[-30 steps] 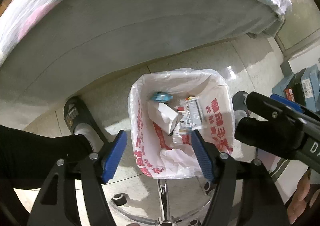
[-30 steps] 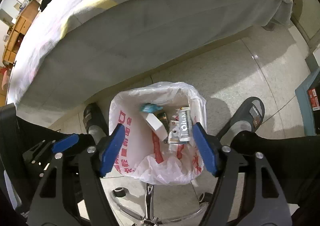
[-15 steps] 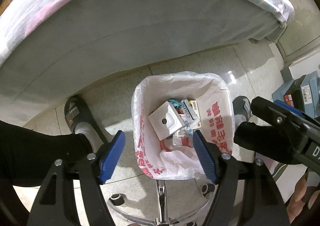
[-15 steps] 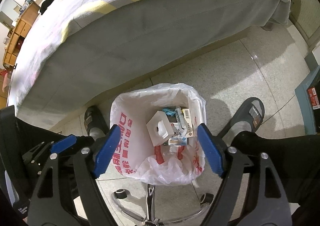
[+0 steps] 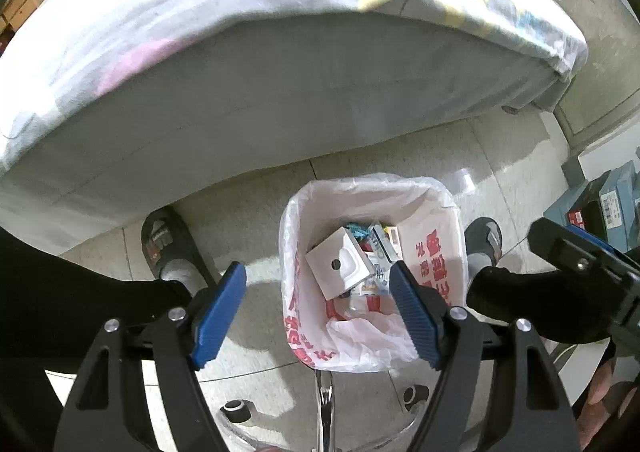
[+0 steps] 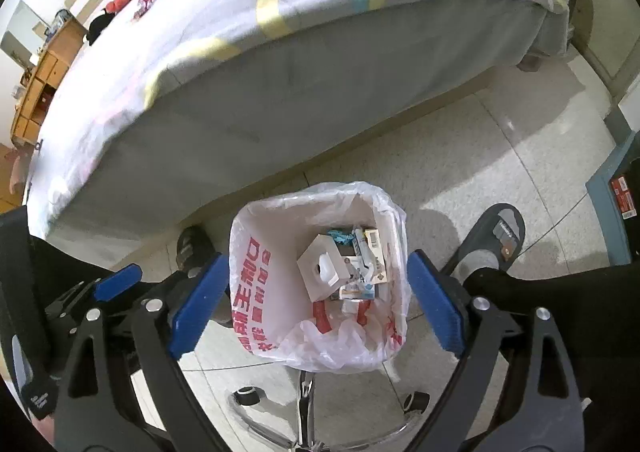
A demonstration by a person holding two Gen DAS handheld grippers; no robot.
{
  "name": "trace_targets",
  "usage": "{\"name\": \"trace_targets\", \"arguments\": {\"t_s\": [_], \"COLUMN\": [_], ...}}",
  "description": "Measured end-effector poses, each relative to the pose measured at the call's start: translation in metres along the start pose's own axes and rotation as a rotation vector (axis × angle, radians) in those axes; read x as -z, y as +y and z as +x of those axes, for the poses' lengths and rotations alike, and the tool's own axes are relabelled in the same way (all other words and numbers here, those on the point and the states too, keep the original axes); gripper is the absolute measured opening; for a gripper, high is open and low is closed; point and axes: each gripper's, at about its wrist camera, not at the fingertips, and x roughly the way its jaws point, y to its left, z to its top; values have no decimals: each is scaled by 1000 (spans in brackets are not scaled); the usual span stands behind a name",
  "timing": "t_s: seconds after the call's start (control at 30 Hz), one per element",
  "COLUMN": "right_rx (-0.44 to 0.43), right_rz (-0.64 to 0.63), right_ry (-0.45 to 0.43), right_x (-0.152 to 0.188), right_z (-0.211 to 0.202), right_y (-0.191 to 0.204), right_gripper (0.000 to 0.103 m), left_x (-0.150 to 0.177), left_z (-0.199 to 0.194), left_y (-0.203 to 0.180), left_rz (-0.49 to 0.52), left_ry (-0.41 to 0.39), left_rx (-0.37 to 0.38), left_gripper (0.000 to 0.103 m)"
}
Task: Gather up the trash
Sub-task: 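Raise both tools back over the bed toward the last two snacks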
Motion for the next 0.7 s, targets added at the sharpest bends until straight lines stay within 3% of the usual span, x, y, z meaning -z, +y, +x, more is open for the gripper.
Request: {"name": "trace_targets", "arguments": {"t_s": [0.23,0.4,0.7], "right_rx": [-27,-42,-46], "right_rz": [44,57,-37], "right_ry": [-48,-98,-222], "right_x": [2,-1,-19], "right_z": [-26,-49,-114], "right_y": [-9,-11,11], "right_gripper": [89,89,89], "left_x": [0,-3,-17], "left_z": [-25,-58,-123], "left_y": [3,3,17], "left_rz": [3,27,18], "left_ry": [-72,-168,-315], "left_rx": [-2,-27,-31], "left_gripper": [73,74,78]}}
